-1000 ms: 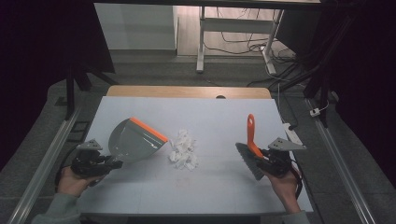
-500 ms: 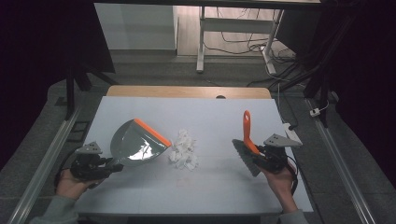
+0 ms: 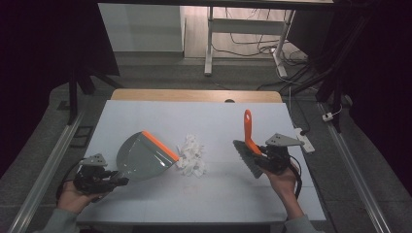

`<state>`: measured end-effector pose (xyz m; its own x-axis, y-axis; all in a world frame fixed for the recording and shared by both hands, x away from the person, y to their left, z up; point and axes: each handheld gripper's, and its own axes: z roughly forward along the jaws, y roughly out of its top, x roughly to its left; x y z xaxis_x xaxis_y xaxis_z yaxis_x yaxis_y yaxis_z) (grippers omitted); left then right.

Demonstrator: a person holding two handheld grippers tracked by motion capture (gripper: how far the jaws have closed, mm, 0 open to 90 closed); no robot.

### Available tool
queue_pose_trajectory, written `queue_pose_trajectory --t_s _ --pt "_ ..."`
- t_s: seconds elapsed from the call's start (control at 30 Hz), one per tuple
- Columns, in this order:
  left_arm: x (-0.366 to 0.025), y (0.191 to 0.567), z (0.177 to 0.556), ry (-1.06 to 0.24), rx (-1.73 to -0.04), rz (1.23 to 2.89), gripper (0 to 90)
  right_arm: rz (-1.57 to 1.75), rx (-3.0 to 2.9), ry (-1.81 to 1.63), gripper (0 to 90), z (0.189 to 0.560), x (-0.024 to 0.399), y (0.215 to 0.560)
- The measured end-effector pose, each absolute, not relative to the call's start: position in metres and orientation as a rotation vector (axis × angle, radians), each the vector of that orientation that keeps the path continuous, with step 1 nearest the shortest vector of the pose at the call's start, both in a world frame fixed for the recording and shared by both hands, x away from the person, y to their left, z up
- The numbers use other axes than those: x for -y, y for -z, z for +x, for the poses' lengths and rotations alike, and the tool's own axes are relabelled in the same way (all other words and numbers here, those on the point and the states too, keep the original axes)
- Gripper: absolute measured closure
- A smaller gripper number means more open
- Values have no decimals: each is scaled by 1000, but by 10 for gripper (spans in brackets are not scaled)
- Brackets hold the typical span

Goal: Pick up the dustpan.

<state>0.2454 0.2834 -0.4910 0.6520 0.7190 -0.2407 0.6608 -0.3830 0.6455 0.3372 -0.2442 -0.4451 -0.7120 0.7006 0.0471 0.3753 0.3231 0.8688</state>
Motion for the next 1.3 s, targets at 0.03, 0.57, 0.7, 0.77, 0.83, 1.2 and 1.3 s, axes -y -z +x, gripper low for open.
queue_pose_trajectory --t_s 0.03,0.57,0.7,0.77,0.83,1.2,1.3 --pt "-284 491 245 -99 -1068 2132 618 960 -2260 -1339 707 338 242 445" --pt "-281 498 234 -92 -1035 2176 618 927 -2284 -1354 707 349 218 443" --pt "-276 499 233 -104 -1022 2199 618 922 -2291 -1355 707 351 213 443" --pt "-274 500 233 -102 -1020 2207 618 920 -2296 -1356 707 353 209 443" --pt "-273 501 234 -101 -1021 2212 618 919 -2296 -1357 707 354 208 443" --pt "-266 504 233 -75 -979 2251 618 945 -2323 -1335 707 369 191 450" --pt "-266 505 232 -71 -969 2257 618 955 -2333 -1333 707 374 186 452"
